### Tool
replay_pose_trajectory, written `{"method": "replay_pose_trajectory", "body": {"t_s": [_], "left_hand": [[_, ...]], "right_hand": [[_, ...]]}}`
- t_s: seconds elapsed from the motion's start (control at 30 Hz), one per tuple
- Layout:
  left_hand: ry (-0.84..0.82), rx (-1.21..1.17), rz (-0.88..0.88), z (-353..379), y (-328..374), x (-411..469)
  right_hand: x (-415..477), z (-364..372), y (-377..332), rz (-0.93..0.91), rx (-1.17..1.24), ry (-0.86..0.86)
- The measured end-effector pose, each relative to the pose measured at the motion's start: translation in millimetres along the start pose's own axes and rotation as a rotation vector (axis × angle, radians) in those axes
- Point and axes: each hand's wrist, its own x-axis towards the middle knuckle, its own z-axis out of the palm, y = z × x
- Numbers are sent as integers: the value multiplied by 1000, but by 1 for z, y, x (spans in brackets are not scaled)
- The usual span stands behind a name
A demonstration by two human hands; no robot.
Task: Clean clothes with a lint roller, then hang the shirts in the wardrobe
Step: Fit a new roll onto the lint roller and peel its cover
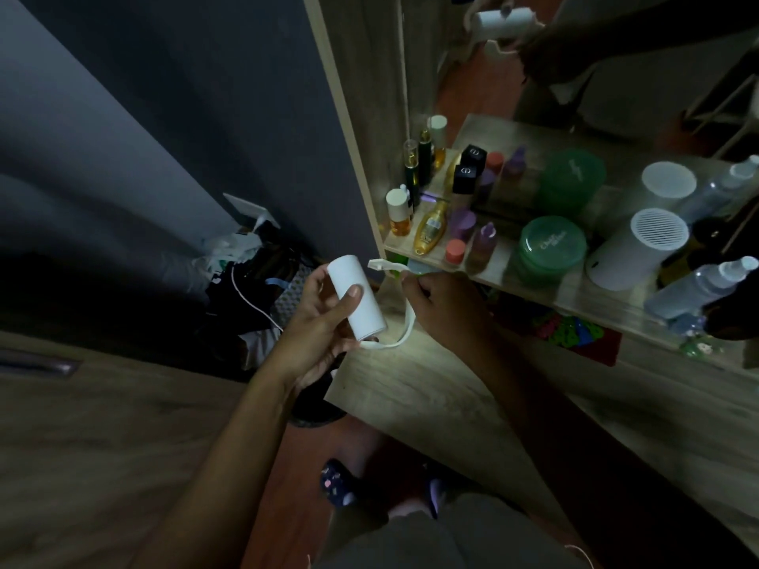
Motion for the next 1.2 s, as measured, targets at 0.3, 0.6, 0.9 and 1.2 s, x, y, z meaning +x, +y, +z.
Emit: {"method": "replay_pose_trajectory", "body": {"t_s": [0.3, 0.6, 0.9, 1.2], "left_hand": [[-24, 32, 43, 3, 4, -6], [-103, 80, 60, -7, 5, -5], [-86, 182, 131, -10, 1, -5], [-101, 222, 136, -6, -1, -5]], "right_hand": [[3, -8, -8, -33, -23, -4], [6, -15, -17, -18, -51, -42], [2, -18, -29, -3, -16, -70], [3, -20, -33, 35, -14, -89]]}}
